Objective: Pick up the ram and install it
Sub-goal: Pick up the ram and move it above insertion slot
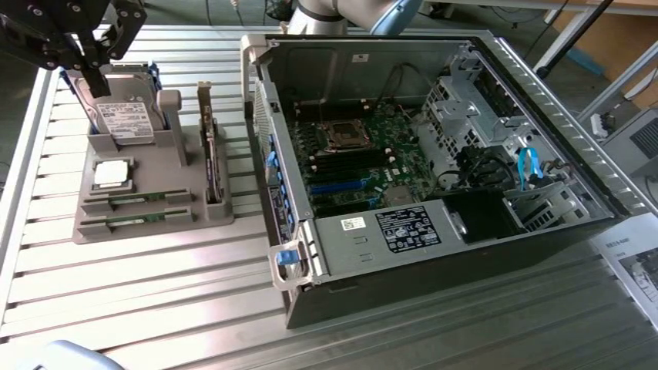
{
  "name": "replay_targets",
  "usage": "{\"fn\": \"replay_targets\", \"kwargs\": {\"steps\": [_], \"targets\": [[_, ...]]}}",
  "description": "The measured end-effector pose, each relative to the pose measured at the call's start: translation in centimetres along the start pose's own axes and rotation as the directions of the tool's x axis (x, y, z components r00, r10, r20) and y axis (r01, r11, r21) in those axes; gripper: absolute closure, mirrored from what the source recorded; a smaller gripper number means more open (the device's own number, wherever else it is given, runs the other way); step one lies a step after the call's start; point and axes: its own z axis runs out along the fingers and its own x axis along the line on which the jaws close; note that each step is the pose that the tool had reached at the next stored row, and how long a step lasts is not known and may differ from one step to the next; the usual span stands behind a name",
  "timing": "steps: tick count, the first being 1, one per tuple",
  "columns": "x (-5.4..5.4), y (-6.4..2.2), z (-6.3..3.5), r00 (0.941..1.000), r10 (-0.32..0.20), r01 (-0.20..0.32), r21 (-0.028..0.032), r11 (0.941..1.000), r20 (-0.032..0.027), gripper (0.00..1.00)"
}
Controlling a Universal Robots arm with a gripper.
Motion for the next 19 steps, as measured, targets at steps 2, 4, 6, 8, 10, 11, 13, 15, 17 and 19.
{"fn": "replay_targets", "kwargs": {"steps": [2,4,6,8,10,11,13,15,17,19], "targets": [[0.0,0.0,0.0,0.9998,-0.021,0.021,-0.0003,0.9998,-0.0008,0.9],[0.0,0.0,0.01,0.9991,-0.041,0.041,-0.0007,0.9992,-0.0015,0.9],[0.0,0.0,0.0,0.9981,-0.062,0.062,-0.001,0.9981,-0.0024,0.9],[0.0,0.0,0.0,0.9966,-0.082,0.082,-0.0012,0.9966,-0.0032,0.9],[0.0,0.0,0.0,0.9947,-0.102,0.102,-0.0016,0.9947,-0.004,0.9],[0.0,0.0,0.0,0.9936,-0.113,0.113,-0.0018,0.9936,-0.0044,0.9],[0.0,0.0,0.0,0.991,-0.134,0.134,-0.0022,0.991,-0.0051,0.9],[0.0,0.0,0.0,0.9874,-0.158,0.158,-0.0027,0.9874,-0.006,0.9],[0.0,0.0,0.0,0.9838,-0.179,0.179,-0.0032,0.9839,-0.0067,0.9],[0.0,0.0,0.0,0.9796,-0.201,0.201,-0.0039,0.9796,-0.0074,0.9]]}}
